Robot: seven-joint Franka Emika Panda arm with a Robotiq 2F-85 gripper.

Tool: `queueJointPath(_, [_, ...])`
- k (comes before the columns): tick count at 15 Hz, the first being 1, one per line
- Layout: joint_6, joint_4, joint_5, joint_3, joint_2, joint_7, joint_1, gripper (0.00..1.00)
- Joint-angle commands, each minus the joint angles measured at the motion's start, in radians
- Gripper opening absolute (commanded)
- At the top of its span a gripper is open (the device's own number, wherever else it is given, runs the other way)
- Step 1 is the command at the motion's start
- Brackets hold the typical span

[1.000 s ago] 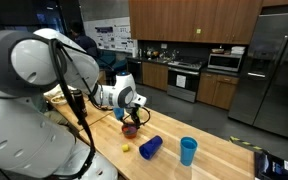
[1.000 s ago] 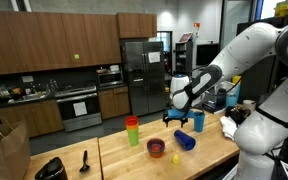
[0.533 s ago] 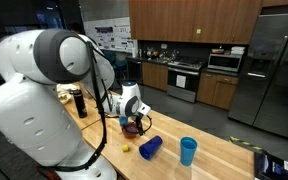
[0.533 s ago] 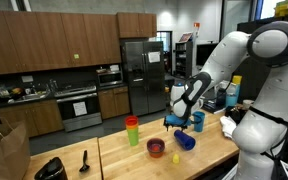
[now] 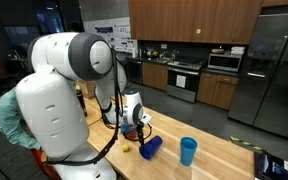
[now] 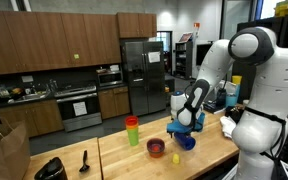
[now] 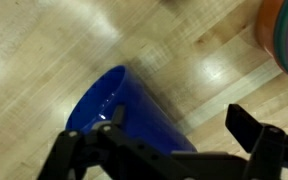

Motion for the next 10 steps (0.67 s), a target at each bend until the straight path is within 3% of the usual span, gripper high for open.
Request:
queueJointPath(1, [0.027, 0.002, -0.120, 0.004, 0.031, 0.130, -0.010, 1.00])
queueJointPath(10, [0.100, 0.002, -0.369, -0.029, 0.126, 0.364, -0.031, 1.00])
